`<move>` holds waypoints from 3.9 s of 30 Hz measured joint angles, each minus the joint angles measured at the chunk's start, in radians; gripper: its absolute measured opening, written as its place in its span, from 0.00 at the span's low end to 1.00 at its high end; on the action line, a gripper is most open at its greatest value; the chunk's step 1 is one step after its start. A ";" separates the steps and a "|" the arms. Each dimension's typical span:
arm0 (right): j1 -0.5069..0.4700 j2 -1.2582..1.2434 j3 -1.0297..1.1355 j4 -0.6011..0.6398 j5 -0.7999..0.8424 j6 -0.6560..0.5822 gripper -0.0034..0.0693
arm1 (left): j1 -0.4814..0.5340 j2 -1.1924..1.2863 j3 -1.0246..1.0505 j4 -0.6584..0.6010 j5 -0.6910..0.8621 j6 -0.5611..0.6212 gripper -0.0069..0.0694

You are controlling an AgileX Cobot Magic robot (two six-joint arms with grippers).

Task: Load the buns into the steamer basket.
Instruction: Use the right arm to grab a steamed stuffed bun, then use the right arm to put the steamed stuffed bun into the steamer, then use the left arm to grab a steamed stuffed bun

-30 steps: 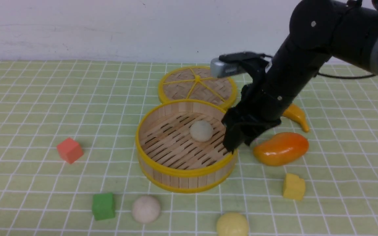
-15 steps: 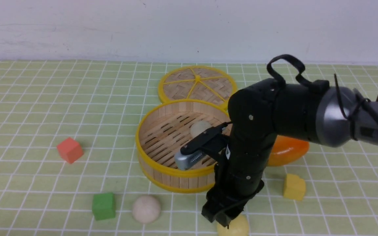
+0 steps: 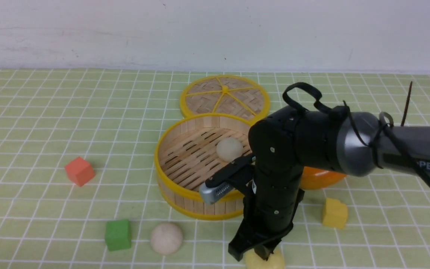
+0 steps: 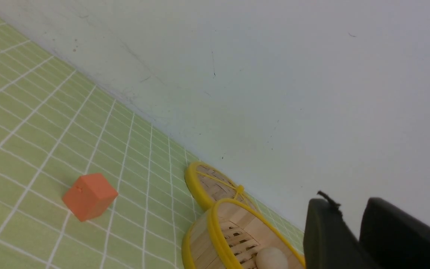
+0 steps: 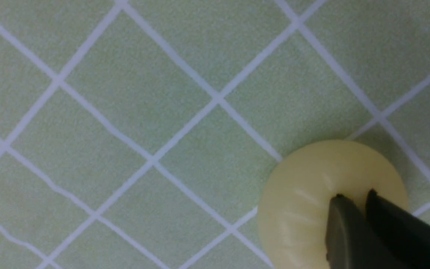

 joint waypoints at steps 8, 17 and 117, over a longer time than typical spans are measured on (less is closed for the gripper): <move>-0.003 -0.013 0.000 0.003 0.025 0.000 0.04 | 0.000 0.000 0.000 0.000 0.000 0.000 0.28; -0.096 -0.131 -0.029 0.028 0.031 0.000 0.03 | 0.000 0.000 0.000 0.000 0.000 0.000 0.29; -0.293 -1.462 0.968 0.107 -0.603 -0.041 0.02 | -0.357 1.479 -0.967 -0.180 0.801 0.490 0.40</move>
